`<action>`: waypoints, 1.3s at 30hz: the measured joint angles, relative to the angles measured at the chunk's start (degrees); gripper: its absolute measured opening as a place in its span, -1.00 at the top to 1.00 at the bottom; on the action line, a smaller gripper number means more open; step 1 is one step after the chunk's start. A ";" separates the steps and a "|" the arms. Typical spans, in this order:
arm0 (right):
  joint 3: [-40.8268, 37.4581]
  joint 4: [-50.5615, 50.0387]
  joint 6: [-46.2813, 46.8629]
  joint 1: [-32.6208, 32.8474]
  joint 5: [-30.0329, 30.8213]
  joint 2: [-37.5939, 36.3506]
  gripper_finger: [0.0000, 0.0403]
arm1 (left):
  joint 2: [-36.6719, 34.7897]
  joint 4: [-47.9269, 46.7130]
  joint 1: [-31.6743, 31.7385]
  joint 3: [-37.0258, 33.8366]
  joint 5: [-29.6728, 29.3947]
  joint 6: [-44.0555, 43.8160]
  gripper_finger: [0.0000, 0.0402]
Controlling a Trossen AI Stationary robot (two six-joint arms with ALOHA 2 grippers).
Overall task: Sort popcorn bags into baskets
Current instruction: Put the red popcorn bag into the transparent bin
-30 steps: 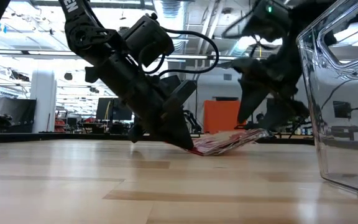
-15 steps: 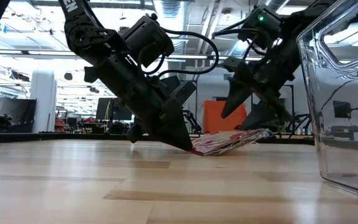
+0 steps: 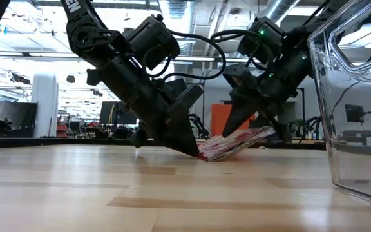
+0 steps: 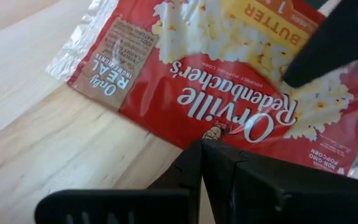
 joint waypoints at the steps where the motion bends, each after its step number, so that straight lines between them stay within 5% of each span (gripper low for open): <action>1: 0.02 -0.16 0.00 0.00 -0.12 0.00 0.06 | 0.00 0.16 0.00 0.00 -0.02 -0.02 1.00; 6: 0.13 -0.06 0.17 -0.04 -0.44 -0.17 0.77 | -0.25 0.48 0.05 -0.01 0.67 -0.04 1.00; 8: 0.13 0.06 -0.17 -0.04 -1.31 -0.17 0.90 | -1.07 0.31 0.15 -0.02 2.62 -0.11 1.00; 15: 2.35 -2.82 -3.78 -0.39 -6.37 -5.33 0.86 | -12.51 -8.64 -0.02 -0.22 13.72 -5.31 1.00; 20: 6.63 -16.80 -11.67 -0.37 -9.66 -16.44 0.92 | -26.45 -17.67 -0.77 -0.13 15.76 -5.61 1.00; 29: 14.20 -44.40 -23.84 12.84 -15.27 -33.31 0.87 | -48.57 -25.84 -5.58 -0.05 6.86 -4.19 1.00; 39: 14.66 -41.60 -12.69 35.29 -13.97 -30.41 0.82 | -55.43 -33.40 -9.06 0.08 -4.69 -4.51 1.00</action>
